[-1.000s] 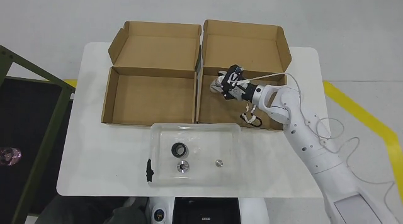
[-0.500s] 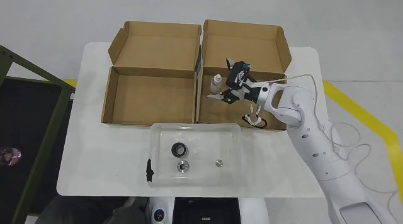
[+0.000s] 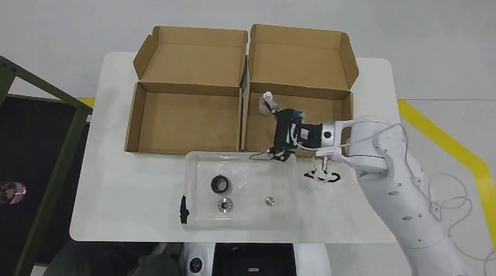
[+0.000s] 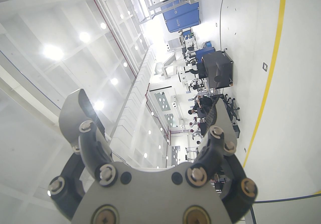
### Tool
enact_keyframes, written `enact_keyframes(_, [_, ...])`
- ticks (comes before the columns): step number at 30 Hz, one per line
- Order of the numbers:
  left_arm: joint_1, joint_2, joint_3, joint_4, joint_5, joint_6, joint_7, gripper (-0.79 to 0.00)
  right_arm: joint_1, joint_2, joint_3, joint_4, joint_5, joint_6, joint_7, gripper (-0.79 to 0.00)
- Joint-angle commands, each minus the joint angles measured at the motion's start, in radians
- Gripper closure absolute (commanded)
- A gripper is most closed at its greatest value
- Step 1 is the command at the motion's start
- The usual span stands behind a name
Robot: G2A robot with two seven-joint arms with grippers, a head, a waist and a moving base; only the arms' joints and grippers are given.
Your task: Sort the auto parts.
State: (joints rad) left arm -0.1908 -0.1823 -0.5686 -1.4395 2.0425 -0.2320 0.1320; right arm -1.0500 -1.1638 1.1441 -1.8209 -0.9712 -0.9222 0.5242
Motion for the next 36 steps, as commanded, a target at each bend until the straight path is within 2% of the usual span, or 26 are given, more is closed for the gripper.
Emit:
enact_keyframes(1, [0.000,0.000,0.000,0.000,0.000,0.000,0.000,-0.785,-0.028,0.006,-0.005,-0.038,0.013,-0.015,0.036,-0.785])
enact_keyframes(9, [0.000,0.000,0.000,0.000,0.000,0.000,0.000,-0.785,-0.106,0.028,-0.031,-0.118,0.047,-0.027,0.149,-0.785])
enact_keyframes(21, [0.000,0.000,0.000,0.000,0.000,0.000,0.000,-0.785,-0.147,0.055,-0.081,-0.203,-0.010,-0.024,0.318,-0.785])
enact_keyframes(36, [0.000,0.000,0.000,0.000,0.000,0.000,0.000,-0.785,-0.167,0.094,-0.136,-0.212,-0.171,-0.027,0.347,-0.785])
